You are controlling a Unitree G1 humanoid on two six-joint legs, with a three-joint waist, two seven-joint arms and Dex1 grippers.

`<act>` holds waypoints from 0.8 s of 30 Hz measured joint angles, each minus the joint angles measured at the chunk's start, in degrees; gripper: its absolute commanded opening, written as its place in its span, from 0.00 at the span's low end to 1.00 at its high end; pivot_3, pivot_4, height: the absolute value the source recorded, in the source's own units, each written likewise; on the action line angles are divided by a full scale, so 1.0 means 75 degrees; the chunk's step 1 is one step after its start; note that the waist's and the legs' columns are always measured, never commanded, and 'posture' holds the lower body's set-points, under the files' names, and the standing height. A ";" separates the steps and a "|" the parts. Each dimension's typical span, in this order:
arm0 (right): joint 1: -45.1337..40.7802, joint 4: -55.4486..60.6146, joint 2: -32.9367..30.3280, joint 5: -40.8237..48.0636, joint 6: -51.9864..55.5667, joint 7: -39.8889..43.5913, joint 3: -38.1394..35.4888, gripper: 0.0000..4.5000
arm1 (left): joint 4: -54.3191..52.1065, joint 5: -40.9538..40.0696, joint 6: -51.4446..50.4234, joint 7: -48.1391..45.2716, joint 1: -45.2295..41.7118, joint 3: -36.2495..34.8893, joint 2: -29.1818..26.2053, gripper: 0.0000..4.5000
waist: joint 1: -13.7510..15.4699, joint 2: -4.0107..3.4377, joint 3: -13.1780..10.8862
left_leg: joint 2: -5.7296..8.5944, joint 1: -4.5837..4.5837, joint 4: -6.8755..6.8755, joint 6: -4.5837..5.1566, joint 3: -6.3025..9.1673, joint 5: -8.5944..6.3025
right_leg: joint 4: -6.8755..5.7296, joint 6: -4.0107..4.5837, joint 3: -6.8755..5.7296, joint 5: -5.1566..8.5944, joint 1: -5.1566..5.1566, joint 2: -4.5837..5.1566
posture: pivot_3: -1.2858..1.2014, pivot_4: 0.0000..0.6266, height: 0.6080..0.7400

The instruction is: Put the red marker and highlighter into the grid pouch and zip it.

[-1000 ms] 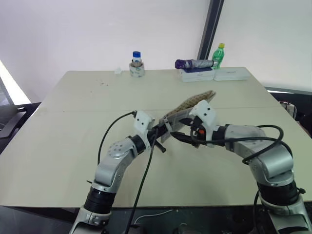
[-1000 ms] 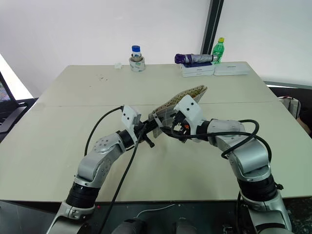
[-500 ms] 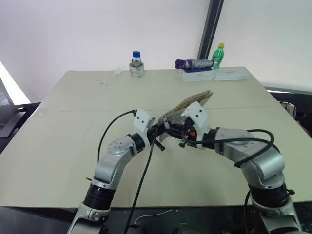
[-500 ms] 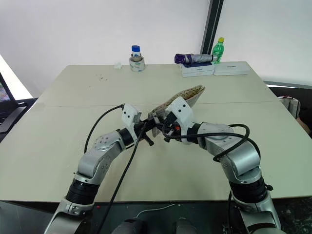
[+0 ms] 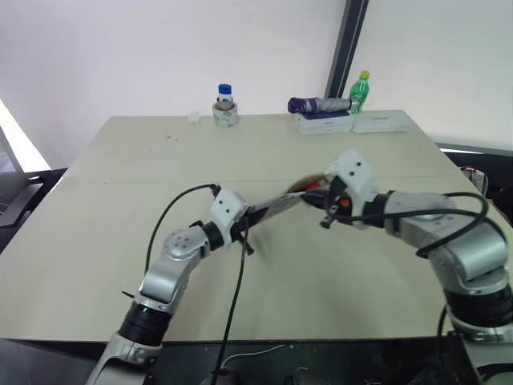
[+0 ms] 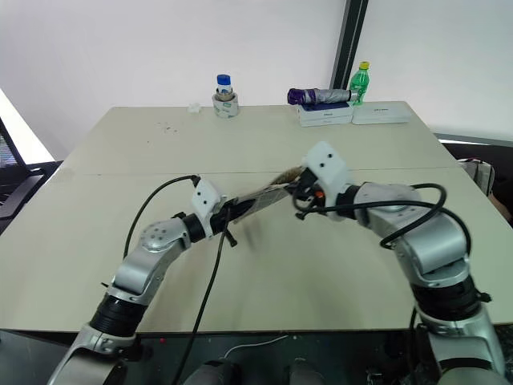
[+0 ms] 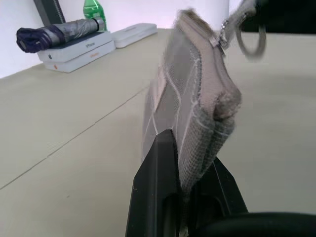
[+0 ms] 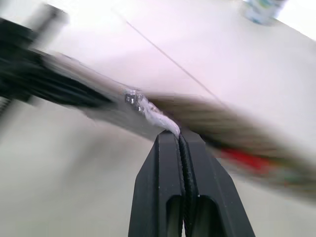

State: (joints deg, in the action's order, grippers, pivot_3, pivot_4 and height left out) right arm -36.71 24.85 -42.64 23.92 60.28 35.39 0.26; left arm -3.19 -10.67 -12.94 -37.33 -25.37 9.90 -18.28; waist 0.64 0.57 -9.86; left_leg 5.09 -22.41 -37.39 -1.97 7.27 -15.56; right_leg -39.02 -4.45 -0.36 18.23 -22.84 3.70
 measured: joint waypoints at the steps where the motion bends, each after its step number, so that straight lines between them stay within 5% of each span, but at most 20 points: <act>1: -0.0017 -0.0177 -0.0114 -0.0084 -0.0067 -0.0011 -0.0033 0.01 | 0.0001 0.0000 0.0049 -0.0051 0.0056 -0.0011 -0.0076 0.00 | 0.0001 0.0000 0.0000 | 0.0000 0.0000 0.0002 0.0000 0.0000 0.0000 | 0.0001 0.0000 0.0000 0.0000 -0.0001 0.0000 | 0.52 0.24 1.00; 18: 0.0047 -0.2129 -0.0738 -0.1074 -0.1584 -0.0066 0.0174 0.01 | -0.0697 -0.0152 0.0049 -0.0236 0.0756 -0.0150 -0.0536 0.00 | -0.0003 -0.0001 -0.0001 | -0.0002 -0.0001 0.0007 0.0000 -0.0004 0.0000 | 0.0003 0.0000 0.0003 0.0000 -0.0004 0.0001 | 0.52 0.24 1.00; 21: 0.0240 -0.2127 -0.0785 -0.1068 -0.1956 0.0230 0.0168 0.21 | -0.0794 -0.0069 0.0064 -0.0189 0.0820 -0.0177 -0.0702 0.00 | 0.0001 -0.0001 -0.0001 | -0.0002 -0.0001 0.0006 0.0001 -0.0004 0.0000 | 0.0003 0.0000 0.0003 0.0000 -0.0002 0.0001 | 0.52 0.24 1.00; 24: 0.0599 -0.2078 -0.0801 -0.1011 -0.2174 0.0559 0.0162 0.54 | -0.0765 0.0309 0.0460 -0.0120 0.0831 -0.0189 -0.0910 0.00 | 0.0005 -0.0001 -0.0001 | -0.0002 -0.0001 0.0006 0.0001 -0.0004 0.0000 | 0.0003 0.0000 0.0003 0.0000 -0.0002 0.0001 | 0.52 0.24 1.00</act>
State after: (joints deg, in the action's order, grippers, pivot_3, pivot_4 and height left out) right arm -32.22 9.27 -48.65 16.33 43.97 39.58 1.47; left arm -8.93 -8.35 -9.49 -38.22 -19.14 8.48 -25.11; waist 0.67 0.57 -9.87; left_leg 5.07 -22.42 -37.35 -1.97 7.24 -15.57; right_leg -39.00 -4.45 -0.34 18.23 -22.85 3.70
